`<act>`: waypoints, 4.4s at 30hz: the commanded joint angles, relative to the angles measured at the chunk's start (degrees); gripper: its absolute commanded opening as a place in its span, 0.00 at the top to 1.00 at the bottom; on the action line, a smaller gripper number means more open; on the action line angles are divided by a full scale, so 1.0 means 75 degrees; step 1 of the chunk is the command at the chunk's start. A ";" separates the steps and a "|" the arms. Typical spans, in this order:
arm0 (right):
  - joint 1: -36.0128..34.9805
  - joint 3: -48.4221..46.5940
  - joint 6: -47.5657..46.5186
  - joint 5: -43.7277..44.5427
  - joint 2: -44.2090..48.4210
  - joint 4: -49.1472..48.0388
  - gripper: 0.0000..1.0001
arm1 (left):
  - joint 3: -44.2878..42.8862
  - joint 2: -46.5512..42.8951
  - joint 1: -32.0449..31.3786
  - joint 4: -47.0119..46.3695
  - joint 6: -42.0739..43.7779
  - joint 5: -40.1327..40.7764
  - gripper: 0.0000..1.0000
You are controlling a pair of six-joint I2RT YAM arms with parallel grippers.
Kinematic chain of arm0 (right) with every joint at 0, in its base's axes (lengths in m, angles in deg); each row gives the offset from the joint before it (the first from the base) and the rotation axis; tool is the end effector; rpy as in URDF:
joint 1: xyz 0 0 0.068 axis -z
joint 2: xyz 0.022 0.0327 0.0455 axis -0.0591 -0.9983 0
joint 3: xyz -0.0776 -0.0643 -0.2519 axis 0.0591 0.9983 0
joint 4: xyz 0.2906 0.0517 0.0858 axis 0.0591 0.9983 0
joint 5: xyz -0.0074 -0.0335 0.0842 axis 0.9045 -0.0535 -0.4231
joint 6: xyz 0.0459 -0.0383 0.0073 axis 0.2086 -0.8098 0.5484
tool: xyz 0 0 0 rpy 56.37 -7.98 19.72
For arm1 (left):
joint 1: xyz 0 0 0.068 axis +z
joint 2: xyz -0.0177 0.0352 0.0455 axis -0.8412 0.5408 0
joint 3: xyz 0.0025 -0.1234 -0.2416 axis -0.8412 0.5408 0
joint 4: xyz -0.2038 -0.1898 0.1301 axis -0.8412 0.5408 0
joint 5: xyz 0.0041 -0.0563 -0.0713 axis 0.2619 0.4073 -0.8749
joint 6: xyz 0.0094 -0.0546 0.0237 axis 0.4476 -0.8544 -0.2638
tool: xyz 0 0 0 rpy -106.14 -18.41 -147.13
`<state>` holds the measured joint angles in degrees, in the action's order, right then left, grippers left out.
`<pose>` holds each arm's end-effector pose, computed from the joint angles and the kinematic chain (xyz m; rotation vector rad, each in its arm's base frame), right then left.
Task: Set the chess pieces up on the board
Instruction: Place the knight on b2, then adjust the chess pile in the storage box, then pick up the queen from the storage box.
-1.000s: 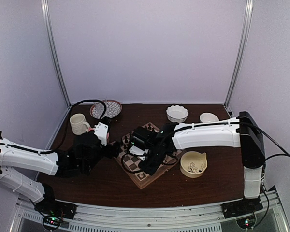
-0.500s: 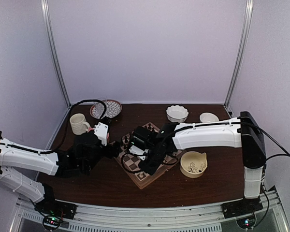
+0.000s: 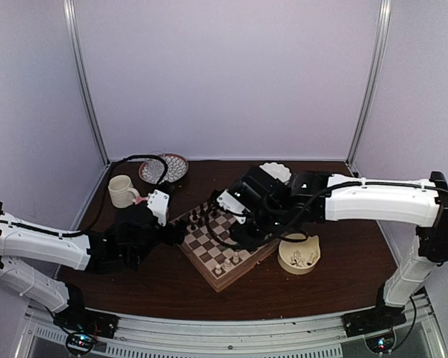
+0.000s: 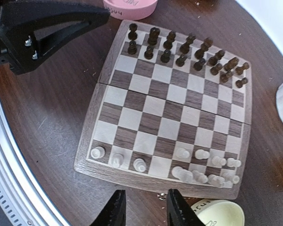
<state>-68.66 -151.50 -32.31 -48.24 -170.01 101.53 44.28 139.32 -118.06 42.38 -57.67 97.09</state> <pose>0.1772 0.3766 0.2675 -1.2142 2.2735 0.4002 0.1738 -0.2521 0.1851 0.2962 1.7789 -0.2489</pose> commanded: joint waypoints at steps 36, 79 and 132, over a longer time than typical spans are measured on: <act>0.2879 0.4176 0.0978 -0.1195 0.0582 -0.1703 0.63 | -0.0410 -0.0103 0.0033 0.0623 0.0437 -0.1477 0.13; 0.2829 0.3343 0.1290 0.0999 0.0455 0.1061 0.62 | -0.0469 -0.0235 0.0033 0.0806 0.0472 -0.1430 0.12; 0.2797 0.4950 0.0228 -0.1051 0.4483 -0.2799 0.88 | -0.0351 -0.0305 0.0022 0.0518 0.0304 -0.2731 0.13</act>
<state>-47.48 -116.37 -30.38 -49.27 -140.74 87.08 42.35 137.40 -118.06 49.83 -54.94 81.04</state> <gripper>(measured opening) 0.146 0.874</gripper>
